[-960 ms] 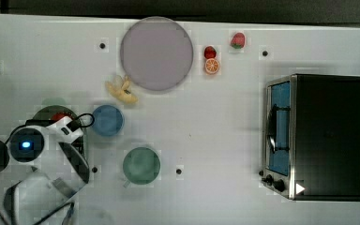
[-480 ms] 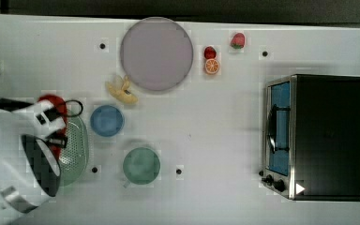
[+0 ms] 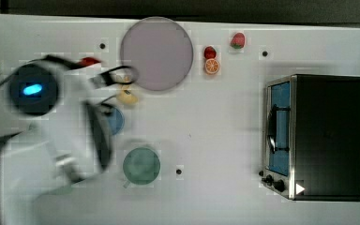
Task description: Pick ketchup from strainer and place it on the table
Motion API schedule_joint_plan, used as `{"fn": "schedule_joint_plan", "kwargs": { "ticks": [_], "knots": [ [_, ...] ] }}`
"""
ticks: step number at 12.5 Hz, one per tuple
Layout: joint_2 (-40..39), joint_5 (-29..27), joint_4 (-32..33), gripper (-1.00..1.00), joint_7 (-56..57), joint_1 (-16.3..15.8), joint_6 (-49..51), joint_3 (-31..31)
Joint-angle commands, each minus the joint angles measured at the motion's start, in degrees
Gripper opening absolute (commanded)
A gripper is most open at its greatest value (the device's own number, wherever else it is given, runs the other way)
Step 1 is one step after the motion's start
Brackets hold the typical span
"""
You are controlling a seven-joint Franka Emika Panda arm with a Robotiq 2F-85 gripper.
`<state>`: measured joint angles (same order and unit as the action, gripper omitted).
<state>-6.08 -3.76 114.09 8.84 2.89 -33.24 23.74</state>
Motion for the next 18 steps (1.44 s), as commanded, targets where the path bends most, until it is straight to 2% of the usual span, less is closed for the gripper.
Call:
{"fn": "schedule_joint_plan", "kwargs": {
  "ticks": [1, 4, 7, 11, 13, 14, 18],
  "knots": [
    [-1.1, -0.1, 0.7, 0.17, 7.3, 5.0, 1.7, -8.5],
    [-1.1, -0.1, 3.2, 0.17, 8.0, 5.1, 1.8, -15.2],
    [-1.1, -0.1, 9.0, 0.17, 11.2, 5.1, 0.7, -18.8],
    [-2.4, -0.1, 17.8, 0.17, 11.2, 5.1, -11.3, -19.5],
    [-4.8, 0.8, 20.2, 0.17, 11.2, 5.0, -17.0, -19.6],
    [-6.5, 1.7, 20.6, 0.23, 11.2, 5.0, -19.1, -19.6],
    [-12.6, 3.0, 20.5, 1.0, 11.2, 5.0, -25.6, -19.6]
  ]
}}
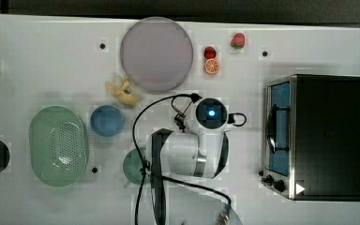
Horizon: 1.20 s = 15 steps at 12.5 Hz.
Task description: Pick ketchup from strainer and place it on the table
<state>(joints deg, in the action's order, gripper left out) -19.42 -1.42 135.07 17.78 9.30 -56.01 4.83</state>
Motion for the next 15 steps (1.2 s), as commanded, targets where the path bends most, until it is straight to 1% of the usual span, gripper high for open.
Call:
{"fn": "schedule_joint_plan", "kwargs": {
  "ticks": [1, 3, 4, 7, 10, 12, 13, 15],
  "knots": [
    [1.2, 0.7, -0.7, 1.0, 2.2, -1.4, -3.0, -0.6],
    [4.6, 0.6, -2.3, 1.0, 2.0, -1.4, -2.1, -0.3],
    [7.1, 0.6, -3.4, 1.0, 2.0, -1.4, -0.1, -0.4],
    [14.7, 0.6, -8.9, 1.0, 0.7, -1.4, 11.6, -0.4],
    [19.8, 0.6, -17.6, 1.0, -9.4, -1.4, 24.8, -0.6],
    [21.4, 0.7, -24.4, 1.0, -15.3, -1.4, 36.4, -0.4],
    [21.8, 0.6, -27.5, 1.0, -16.7, -1.4, 42.6, -0.4],
    [21.7, 0.8, -33.9, 1.0, -16.9, -1.4, 49.2, -0.1]
  ]
}}
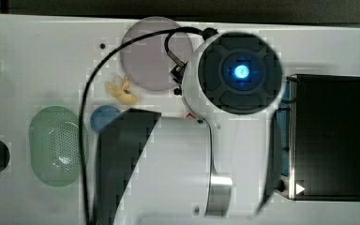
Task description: Pick ketchup from strainer and place it on the table
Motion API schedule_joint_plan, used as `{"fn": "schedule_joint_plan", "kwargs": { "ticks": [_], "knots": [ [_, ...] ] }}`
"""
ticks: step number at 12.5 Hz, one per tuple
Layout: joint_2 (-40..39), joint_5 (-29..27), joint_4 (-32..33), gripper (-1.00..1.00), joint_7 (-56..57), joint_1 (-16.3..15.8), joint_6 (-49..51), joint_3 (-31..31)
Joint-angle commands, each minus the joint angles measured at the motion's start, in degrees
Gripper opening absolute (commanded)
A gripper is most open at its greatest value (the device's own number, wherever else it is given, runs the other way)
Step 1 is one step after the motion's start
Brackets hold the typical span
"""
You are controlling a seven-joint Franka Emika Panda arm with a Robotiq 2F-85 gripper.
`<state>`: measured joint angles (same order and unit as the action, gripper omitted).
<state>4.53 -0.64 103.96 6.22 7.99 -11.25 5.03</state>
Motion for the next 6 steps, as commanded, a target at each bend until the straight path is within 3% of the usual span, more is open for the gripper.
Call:
{"fn": "schedule_joint_plan", "kwargs": {
  "ticks": [1, 6],
  "knots": [
    [-2.3, 0.3, -5.3, 1.0, -5.3, -0.1, 6.8, -0.3],
    [-2.6, 0.3, -7.5, 1.0, -5.3, -0.1, 10.0, -0.4]
  ]
}}
